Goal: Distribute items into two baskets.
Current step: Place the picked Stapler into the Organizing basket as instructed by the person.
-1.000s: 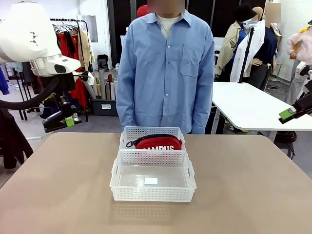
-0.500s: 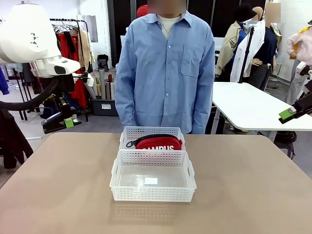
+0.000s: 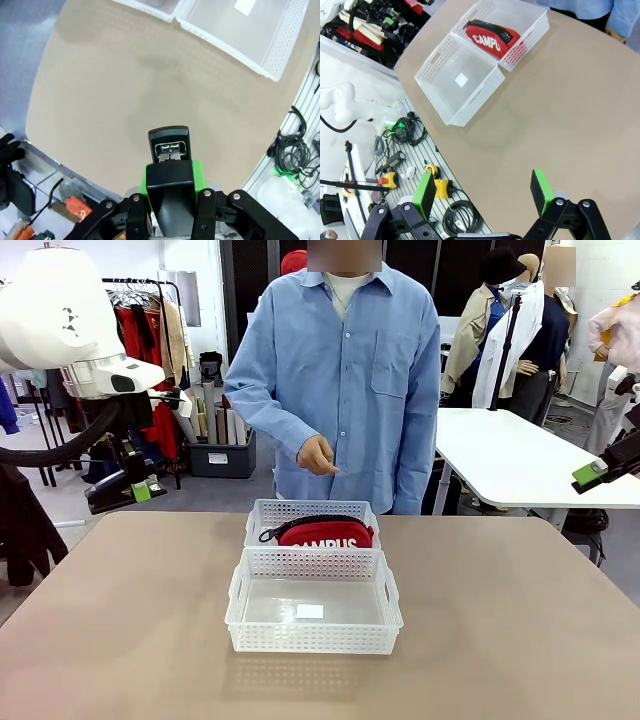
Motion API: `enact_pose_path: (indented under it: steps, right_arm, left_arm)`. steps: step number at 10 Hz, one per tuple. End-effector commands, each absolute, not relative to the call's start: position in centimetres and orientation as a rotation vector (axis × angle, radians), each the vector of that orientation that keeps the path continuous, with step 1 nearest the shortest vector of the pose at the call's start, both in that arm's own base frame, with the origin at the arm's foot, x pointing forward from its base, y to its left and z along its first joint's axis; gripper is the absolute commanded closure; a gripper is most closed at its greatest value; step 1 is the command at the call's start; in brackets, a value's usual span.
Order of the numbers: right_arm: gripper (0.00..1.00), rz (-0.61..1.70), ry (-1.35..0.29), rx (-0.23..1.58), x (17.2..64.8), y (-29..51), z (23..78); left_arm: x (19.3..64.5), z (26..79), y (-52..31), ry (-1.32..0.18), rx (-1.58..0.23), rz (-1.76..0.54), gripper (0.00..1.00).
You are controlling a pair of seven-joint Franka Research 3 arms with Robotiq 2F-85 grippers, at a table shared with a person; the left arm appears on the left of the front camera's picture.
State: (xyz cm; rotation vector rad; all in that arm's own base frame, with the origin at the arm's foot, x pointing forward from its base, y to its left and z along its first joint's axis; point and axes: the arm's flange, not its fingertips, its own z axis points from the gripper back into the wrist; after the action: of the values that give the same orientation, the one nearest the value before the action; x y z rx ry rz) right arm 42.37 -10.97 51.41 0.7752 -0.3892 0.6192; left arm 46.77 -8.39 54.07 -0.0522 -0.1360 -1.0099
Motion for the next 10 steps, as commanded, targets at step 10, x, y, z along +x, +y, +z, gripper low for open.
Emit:
enact_pose_path:
  steps: [10]
  right_arm:
    - [0.00,0.626,-0.384,0.776,42.67,-10.93,51.76]
  left_arm:
    - [46.82,54.36,-8.31,-0.150,-0.049,-1.002,1.00]
